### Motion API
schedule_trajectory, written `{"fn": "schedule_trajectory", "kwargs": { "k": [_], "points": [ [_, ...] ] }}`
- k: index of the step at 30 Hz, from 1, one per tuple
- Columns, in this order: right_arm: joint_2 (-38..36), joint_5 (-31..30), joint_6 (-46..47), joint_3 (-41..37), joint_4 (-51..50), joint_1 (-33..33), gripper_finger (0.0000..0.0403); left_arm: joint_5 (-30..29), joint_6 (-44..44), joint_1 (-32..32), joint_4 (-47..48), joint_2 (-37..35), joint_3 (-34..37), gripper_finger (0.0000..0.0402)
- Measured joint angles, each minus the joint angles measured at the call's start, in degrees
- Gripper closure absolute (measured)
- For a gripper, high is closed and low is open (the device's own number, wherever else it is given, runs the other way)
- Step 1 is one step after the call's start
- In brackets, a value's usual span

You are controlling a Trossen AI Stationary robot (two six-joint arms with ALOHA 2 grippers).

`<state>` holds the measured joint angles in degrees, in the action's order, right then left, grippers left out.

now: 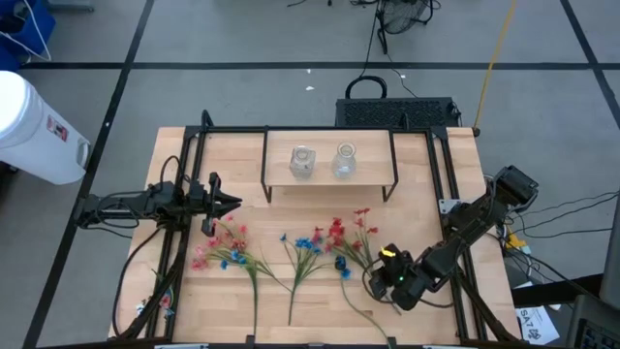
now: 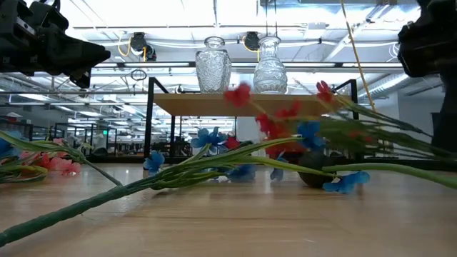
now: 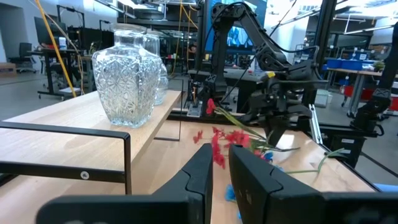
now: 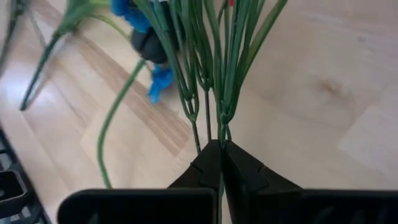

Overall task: Pick and place flowers into a vace then onto a shelf
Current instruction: Put the red flowers into the right transparent vase on the shelf

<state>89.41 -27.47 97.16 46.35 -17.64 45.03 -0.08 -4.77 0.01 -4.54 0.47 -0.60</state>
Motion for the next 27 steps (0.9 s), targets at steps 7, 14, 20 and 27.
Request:
{"fn": "schedule_trajectory", "kwargs": {
  "k": [7, 14, 20, 27],
  "points": [
    [-0.07, -2.65, -4.68, 0.07, 6.52, 0.49, 0.0403, 0.00, 0.01, -0.01, 0.00, 0.00, -0.01, 0.0344],
    [-0.19, -10.43, -13.93, 0.11, 12.40, 0.45, 0.0403, 0.00, 0.02, -0.02, 0.00, -0.01, 0.00, 0.0344],
    [-3.59, -20.05, -23.85, 0.15, 13.07, 0.49, 0.0403, 0.00, 0.01, -0.01, 0.00, -0.01, -0.01, 0.0344],
    [-9.81, -32.61, -44.60, 0.15, 16.99, -0.02, 0.0403, 0.00, 0.02, 0.00, 0.00, 0.00, -0.02, 0.0344]
  ]
}}
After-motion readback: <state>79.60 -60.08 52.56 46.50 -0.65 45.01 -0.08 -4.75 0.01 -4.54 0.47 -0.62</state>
